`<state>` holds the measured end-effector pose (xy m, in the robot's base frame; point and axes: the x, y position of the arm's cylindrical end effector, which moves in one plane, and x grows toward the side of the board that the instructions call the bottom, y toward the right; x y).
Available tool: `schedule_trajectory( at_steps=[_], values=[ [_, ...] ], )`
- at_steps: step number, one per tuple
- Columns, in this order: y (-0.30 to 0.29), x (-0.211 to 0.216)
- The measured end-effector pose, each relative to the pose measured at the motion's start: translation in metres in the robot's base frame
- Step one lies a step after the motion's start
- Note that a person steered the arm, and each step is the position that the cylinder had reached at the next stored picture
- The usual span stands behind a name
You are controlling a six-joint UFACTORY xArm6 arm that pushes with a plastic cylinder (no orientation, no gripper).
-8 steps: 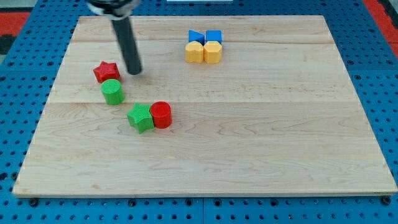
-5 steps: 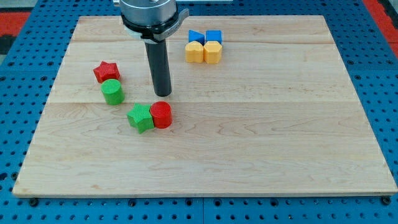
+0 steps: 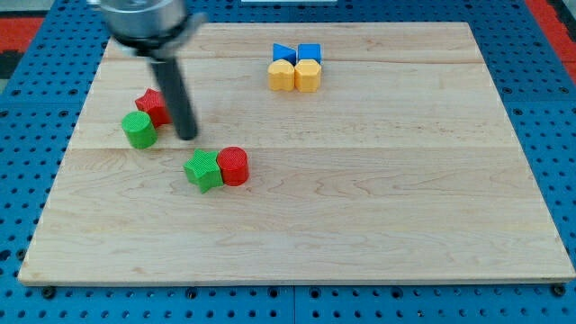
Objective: Place the green and red blocks at the center left side of the board
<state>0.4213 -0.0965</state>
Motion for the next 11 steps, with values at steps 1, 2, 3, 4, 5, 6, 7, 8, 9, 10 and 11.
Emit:
schedule_trajectory(
  at_steps=[1, 2, 3, 4, 5, 6, 7, 8, 9, 10, 11],
  values=[
    [0.081, 0.022],
    [0.091, 0.075],
    [0.028, 0.08],
    [-0.01, 0.05],
    [-0.008, 0.037],
    [0.001, 0.08],
    [0.017, 0.06],
    [0.03, 0.034],
    [0.008, 0.001],
    [-0.024, -0.011],
    [0.014, -0.013]
  ],
)
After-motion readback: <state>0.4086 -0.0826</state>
